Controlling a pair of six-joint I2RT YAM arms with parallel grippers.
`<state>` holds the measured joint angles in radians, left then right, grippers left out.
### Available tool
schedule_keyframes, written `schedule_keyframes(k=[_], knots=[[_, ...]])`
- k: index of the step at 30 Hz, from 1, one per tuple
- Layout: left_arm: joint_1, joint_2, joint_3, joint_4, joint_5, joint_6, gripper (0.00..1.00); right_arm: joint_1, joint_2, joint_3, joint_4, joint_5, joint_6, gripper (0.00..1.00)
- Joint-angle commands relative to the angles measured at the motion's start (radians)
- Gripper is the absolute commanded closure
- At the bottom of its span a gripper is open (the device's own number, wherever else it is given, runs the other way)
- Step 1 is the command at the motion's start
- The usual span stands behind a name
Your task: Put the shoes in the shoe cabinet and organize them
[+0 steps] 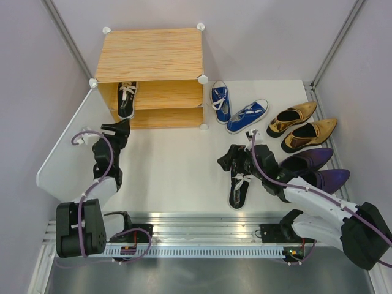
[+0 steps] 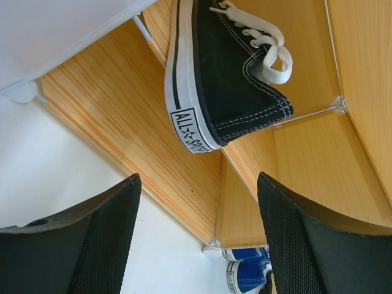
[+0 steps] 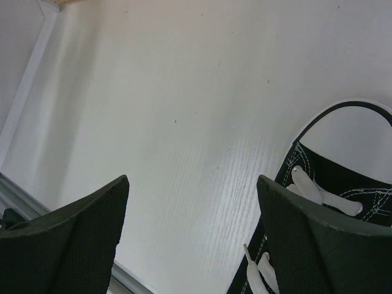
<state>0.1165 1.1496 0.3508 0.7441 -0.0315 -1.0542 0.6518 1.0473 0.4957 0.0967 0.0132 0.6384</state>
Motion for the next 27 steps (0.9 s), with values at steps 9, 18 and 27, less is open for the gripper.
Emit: schedule_keyframes(k=[9,18,27], knots=[[0.009,0.153,0.047,0.3,0.054,-0.023,0.21,-0.03,0.056,0.02,0.037,0.014,-0.045,0.11],[0.011,0.254,0.097,0.403,0.079,-0.024,0.32,-0.044,0.098,0.035,0.052,0.01,-0.051,0.12],[0.011,0.302,0.154,0.377,0.079,-0.01,0.57,-0.05,0.112,0.035,0.055,0.013,-0.059,0.12]])
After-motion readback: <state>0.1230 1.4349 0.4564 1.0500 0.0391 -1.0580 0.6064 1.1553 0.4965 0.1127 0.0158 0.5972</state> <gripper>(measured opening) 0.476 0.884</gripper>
